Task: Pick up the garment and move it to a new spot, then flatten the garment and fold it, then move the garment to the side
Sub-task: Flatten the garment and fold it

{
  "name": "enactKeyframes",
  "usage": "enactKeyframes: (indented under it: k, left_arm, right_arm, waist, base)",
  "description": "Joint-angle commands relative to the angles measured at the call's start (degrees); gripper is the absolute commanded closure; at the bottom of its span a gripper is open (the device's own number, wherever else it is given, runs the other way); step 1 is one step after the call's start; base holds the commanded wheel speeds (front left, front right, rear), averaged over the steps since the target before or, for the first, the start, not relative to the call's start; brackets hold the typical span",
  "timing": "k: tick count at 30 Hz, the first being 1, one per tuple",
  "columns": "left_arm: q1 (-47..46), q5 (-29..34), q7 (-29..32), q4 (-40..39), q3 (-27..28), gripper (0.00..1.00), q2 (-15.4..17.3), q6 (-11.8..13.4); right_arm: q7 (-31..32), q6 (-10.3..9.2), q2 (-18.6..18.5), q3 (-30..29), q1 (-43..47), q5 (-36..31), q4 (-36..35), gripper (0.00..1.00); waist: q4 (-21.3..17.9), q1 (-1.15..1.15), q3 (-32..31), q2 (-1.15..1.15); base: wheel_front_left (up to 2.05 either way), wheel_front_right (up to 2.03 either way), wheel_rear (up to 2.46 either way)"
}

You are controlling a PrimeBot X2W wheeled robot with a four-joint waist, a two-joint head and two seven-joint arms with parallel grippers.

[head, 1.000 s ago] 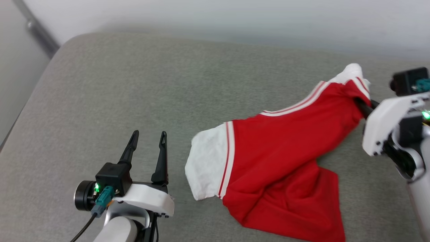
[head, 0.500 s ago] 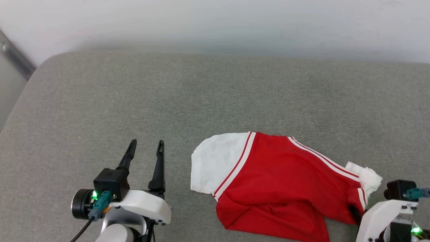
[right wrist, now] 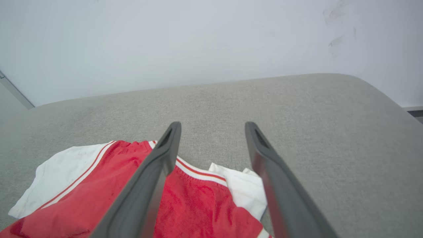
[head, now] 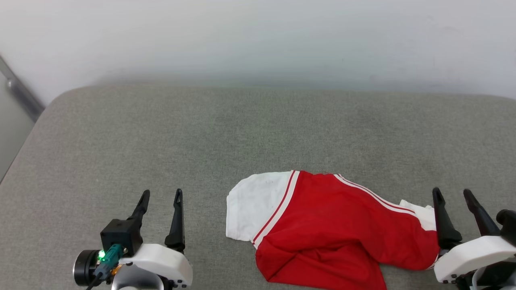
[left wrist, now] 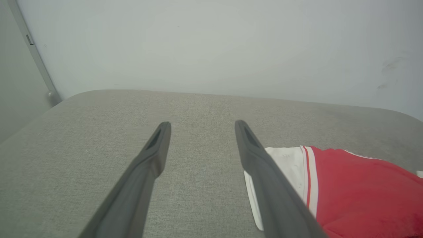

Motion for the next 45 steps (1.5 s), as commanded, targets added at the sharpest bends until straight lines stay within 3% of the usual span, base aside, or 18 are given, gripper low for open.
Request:
enactKeyframes:
  k: [1,9,14,20,30,43,44,45]
  left_arm:
    - [1.01,-0.15,0.2,-0.33,0.12,0.0,0.37,0.21]
    - [2.5,-0.74,2.03,-1.01,0.1,0.0,1.67,0.89]
    - [0.34,-1.25,4.27,-0.66,-0.52,0.0,2.19,-0.2]
    - [-6.52,-2.15,10.58,0.47,-2.89,0.0,2.84,-4.25]
    - [-23.62,-6.49,33.29,7.66,-8.47,0.0,3.9,-13.36]
    - [-29.49,-9.36,50.72,22.48,-15.51,0.0,2.33,-19.11]
    - [-29.02,-9.73,51.8,23.37,-16.11,0.2,1.9,-19.49]
    - [-28.82,-9.98,52.37,23.95,-16.57,0.57,1.47,-19.65]
  right_arm:
    - [-1.62,-0.02,0.02,0.98,1.21,-1.41,-1.68,0.0]
    - [-1.89,-0.02,1.32,5.39,3.94,-4.95,-8.2,0.0]
    - [-1.09,-0.02,2.03,6.74,4.51,-5.32,-10.96,0.0]
    - [-0.25,-0.02,2.43,7.19,3.1,-5.1,-13.24,0.0]
    - [0.15,-0.02,2.63,7.62,-0.79,-4.66,-14.39,0.0]
    - [-2.25,-0.02,2.81,8.45,-3.97,-3.23,-10.71,0.0]
    - [-2.34,-0.02,2.81,8.43,-4.07,-3.07,-10.48,0.0]
    - [-2.45,-0.02,2.83,8.38,-4.06,-3.09,-10.24,0.0]
  waist:
    - [-0.21,0.0,-0.86,0.0]
    - [-1.03,0.0,-2.44,0.0]
    - [-1.8,0.0,-2.12,0.0]
    - [-2.51,0.0,0.26,0.0]
    - [-5.7,0.0,8.66,0.0]
    - [-9.46,0.0,14.5,0.0]
    - [-9.53,0.0,14.48,0.0]
    - [-9.59,0.0,14.39,0.0]
  base:
    - [0.0,0.0,0.0]
    - [0.0,0.0,0.0]
    - [0.0,0.0,0.0]
    - [0.0,0.0,0.0]
    - [0.0,0.0,0.0]
    - [0.0,0.0,0.0]
    - [0.0,0.0,0.0]
    - [0.0,0.0,0.0]
